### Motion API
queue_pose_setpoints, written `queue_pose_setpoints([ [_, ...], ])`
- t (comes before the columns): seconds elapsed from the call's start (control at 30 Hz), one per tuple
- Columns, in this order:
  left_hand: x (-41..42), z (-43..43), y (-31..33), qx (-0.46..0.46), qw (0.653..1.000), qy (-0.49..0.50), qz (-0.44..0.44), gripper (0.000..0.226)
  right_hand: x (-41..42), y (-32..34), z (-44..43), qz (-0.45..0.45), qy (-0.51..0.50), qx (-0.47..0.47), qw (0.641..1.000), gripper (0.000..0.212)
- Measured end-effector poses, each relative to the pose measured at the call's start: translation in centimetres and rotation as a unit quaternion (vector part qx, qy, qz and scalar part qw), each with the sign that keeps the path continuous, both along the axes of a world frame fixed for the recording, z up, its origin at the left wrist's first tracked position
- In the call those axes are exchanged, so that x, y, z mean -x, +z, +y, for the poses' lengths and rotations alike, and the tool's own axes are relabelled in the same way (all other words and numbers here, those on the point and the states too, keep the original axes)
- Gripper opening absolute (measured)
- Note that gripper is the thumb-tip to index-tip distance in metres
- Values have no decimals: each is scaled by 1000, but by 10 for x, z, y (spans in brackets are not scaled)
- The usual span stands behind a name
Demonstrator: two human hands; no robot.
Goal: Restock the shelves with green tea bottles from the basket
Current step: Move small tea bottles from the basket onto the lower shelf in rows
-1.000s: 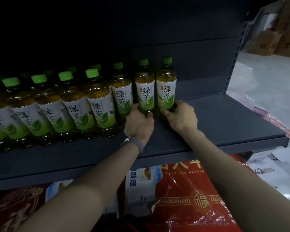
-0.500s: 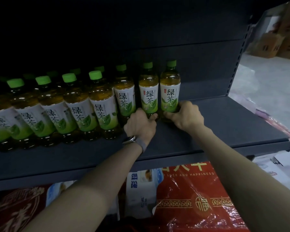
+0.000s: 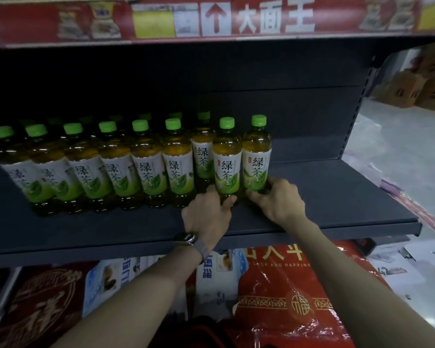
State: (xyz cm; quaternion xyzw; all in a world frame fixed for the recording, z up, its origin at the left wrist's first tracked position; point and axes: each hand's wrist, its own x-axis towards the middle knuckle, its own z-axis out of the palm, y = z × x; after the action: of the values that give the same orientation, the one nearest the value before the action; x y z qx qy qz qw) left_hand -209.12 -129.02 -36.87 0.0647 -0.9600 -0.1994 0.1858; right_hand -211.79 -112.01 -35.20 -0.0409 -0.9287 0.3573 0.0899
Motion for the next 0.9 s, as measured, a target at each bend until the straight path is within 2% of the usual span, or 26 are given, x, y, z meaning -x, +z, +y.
queue_pose_setpoints([
  [0.37, -8, -31, -4, 5, 999, 4, 42, 47, -8, -5, -20, 10, 36, 15, 999, 54],
  [0.67, -2, -41, -10, -146, 986, 19, 79, 39, -2, -21, -29, 49, 41, 46, 997, 61],
  [0.8, -11, -37, -9, -177, 974, 30, 137, 31, -2, -23, -29, 50, 42, 64, 996, 61],
  [0.9, -14, -36, -7, -184, 976, 42, 109, 36, -6, -25, -28, 55, 41, 52, 996, 57],
])
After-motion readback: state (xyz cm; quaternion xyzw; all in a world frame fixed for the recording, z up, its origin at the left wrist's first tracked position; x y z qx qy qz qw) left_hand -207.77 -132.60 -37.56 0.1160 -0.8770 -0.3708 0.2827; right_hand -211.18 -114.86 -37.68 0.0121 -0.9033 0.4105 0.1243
